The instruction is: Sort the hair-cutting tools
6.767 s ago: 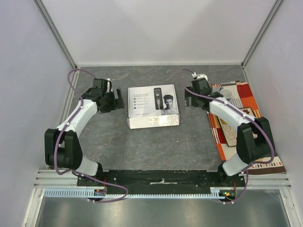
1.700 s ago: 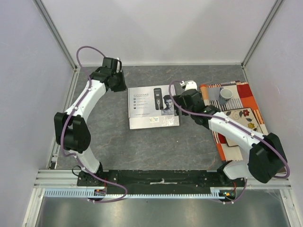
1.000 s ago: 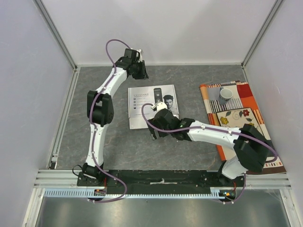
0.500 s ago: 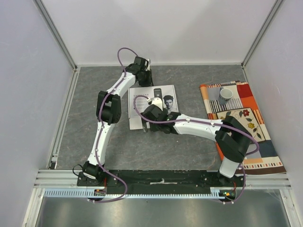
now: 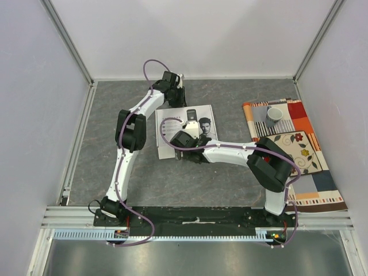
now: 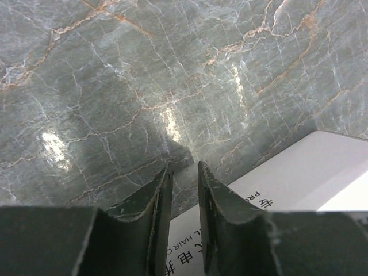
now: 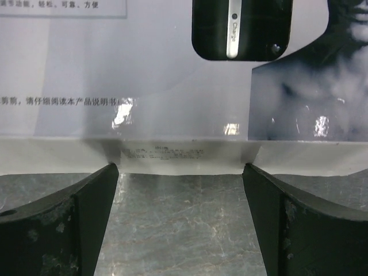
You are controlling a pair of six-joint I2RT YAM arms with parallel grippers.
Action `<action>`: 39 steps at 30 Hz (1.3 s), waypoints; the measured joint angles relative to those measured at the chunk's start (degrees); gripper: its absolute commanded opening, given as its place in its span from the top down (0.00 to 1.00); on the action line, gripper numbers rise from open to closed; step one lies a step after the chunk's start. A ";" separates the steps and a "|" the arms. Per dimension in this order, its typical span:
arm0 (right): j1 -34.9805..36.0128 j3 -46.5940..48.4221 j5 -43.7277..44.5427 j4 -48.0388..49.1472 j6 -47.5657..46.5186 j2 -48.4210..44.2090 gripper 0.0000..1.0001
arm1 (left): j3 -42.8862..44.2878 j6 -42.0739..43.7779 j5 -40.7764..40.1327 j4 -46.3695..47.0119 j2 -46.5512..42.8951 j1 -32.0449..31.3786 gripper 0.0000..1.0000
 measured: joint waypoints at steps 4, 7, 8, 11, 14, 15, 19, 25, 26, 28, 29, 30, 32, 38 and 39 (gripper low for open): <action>0.24 0.42 2.25 0.33 1.27 1.92 0.02 | -4.74 0.09 0.85 2.47 -2.34 -0.04 0.70; 0.68 -0.31 3.19 1.33 1.68 2.19 0.02 | -9.33 0.11 0.87 4.37 -4.83 -0.20 0.71; 0.87 -1.11 3.72 2.34 1.73 2.16 0.02 | -11.04 0.11 0.90 5.22 -5.73 -0.24 0.71; 1.40 -5.49 5.40 6.88 1.99 1.70 0.02 | -15.89 0.09 0.90 7.28 -8.41 -0.35 0.72; 2.10 -8.81 6.69 11.89 0.81 0.63 0.02 | -19.89 0.07 0.81 10.05 -10.64 -0.37 0.72; 2.23 -9.14 6.93 12.59 0.48 0.59 0.02 | -21.33 0.07 0.76 11.10 -11.58 -0.37 0.73; 2.49 -10.75 7.45 16.20 -1.62 0.31 0.02 | -25.90 0.09 0.74 14.05 -14.93 -0.37 0.73; 2.84 -13.31 8.13 21.27 -4.83 -0.31 0.02 | -28.52 0.20 0.09 15.89 -16.72 -0.35 0.73; 2.84 -13.31 8.02 21.24 -4.96 -0.35 0.02 | -28.52 0.26 0.09 15.91 -16.74 -0.35 0.73; 2.82 -13.11 7.76 20.65 -4.92 -0.42 0.02 | -28.52 0.39 0.09 15.96 -16.74 -0.35 0.73; 2.80 -12.59 7.54 19.69 -4.87 -0.42 0.02 | -28.52 0.42 0.09 15.93 -16.76 -0.35 0.72; 2.71 -11.96 7.17 18.32 -4.79 -0.39 0.02 | -28.50 0.46 0.09 15.87 -16.81 -0.35 0.72; 2.45 -10.32 5.99 14.58 -4.79 -0.42 0.02 | -28.50 0.57 0.07 15.17 -16.98 -0.35 0.72; 2.10 -9.44 1.90 5.31 -5.99 -3.76 0.02 | -25.94 1.57 0.15 7.17 -17.09 -0.98 0.69; 2.08 -9.44 1.49 3.74 -6.54 -4.92 0.02 | -25.49 1.73 0.11 5.81 -17.29 -1.27 0.67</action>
